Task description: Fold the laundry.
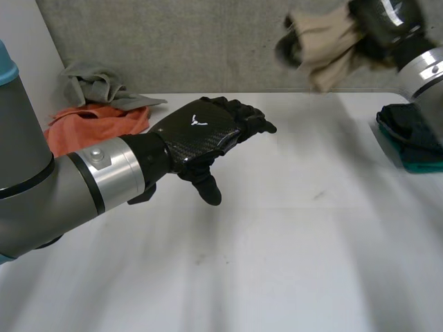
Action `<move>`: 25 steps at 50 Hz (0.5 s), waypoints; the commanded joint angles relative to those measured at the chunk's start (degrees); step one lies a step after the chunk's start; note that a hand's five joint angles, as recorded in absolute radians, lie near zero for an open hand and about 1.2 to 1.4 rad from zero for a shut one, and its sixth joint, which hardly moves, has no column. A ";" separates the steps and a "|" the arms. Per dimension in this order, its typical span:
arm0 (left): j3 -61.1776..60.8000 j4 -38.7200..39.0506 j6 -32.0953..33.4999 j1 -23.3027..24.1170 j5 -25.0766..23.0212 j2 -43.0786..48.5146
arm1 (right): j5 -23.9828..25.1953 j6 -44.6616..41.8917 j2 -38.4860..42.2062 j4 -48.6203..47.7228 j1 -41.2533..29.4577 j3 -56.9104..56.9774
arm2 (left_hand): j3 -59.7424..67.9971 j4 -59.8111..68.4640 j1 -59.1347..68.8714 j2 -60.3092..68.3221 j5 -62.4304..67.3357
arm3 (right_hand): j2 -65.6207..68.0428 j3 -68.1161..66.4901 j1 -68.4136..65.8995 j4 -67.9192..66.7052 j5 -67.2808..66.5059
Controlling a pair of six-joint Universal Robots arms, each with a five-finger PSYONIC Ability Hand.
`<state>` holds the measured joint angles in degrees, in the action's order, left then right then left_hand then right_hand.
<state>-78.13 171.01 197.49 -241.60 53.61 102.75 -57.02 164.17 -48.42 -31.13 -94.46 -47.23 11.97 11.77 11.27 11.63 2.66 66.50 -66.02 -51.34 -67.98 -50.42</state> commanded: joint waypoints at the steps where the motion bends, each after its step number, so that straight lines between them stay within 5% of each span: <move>1: 0.00 0.03 0.00 -0.01 0.00 0.00 | 3.84 8.10 6.75 -8.14 8.14 8.91 | -0.24 -0.04 0.46 0.10 -0.94 | 13.50 -13.98 -28.66 -12.02 -19.58; 11: -0.18 0.03 0.00 -0.01 0.00 0.08 | 7.62 16.70 16.06 -22.82 19.57 7.60 | 0.10 0.29 0.79 0.43 -0.60 | 13.50 -13.98 -28.66 -12.02 -19.58; 25: -0.53 0.03 0.09 -0.01 0.79 0.79 | 18.96 14.87 26.44 -26.79 29.51 0.39 | 0.10 0.30 0.79 0.43 -0.60 | 13.50 -13.98 -28.66 -12.02 -19.58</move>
<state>-78.52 171.04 197.57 -241.59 53.70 103.16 -41.58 180.40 -24.68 -57.29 -67.97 -44.13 11.97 11.77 11.28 11.64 2.67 66.50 -66.32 -51.34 -68.25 -50.42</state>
